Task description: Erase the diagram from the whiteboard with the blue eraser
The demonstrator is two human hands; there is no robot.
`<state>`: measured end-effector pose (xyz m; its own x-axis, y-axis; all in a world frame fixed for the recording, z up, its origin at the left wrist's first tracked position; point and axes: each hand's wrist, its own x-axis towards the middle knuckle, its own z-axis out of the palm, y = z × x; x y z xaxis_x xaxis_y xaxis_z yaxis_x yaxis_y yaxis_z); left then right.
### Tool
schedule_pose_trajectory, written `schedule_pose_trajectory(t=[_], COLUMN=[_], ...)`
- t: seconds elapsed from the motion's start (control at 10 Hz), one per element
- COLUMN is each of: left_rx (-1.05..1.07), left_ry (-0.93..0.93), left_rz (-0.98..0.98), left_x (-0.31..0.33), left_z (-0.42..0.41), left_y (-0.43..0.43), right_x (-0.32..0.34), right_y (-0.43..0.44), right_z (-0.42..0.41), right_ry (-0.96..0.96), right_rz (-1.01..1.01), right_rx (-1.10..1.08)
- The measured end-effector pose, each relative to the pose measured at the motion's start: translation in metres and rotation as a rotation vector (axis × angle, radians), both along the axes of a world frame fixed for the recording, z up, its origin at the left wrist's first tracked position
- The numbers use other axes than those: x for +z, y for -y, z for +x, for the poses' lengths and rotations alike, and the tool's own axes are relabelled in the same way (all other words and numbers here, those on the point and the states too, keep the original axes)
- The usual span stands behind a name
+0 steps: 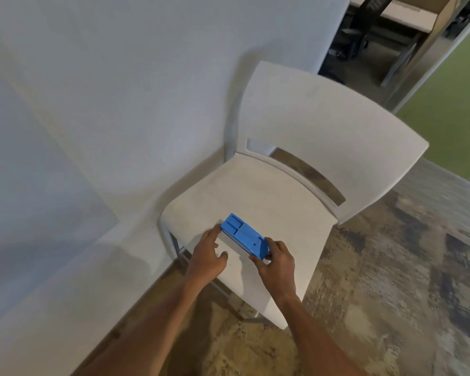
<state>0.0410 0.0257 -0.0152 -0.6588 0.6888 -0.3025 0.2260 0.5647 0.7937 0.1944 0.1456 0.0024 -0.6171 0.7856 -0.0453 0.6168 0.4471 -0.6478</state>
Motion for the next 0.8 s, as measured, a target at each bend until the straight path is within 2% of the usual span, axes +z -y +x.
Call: schedule_pose_trajectory(t=[0.5, 0.7, 0.8], left_rx=[-0.156, -0.098, -0.055], left_ry=[-0.027, 0.064, 0.060], left_rz=[-0.214, -0.211, -0.185], left_x=[-0.058, -0.061, -0.058], left_z=[-0.017, -0.020, -0.018], left_y=[-0.002, -0.002, -0.002], right_x=[-0.057, -0.058, -0.049], right_y=[0.003, 0.006, 0.002], right_z=[-0.014, -0.015, -0.005], right_ry=[0.109, 0.207, 0.212], right_rz=[-0.069, -0.069, -0.060], right_rx=[-0.030, 0.037, -0.025])
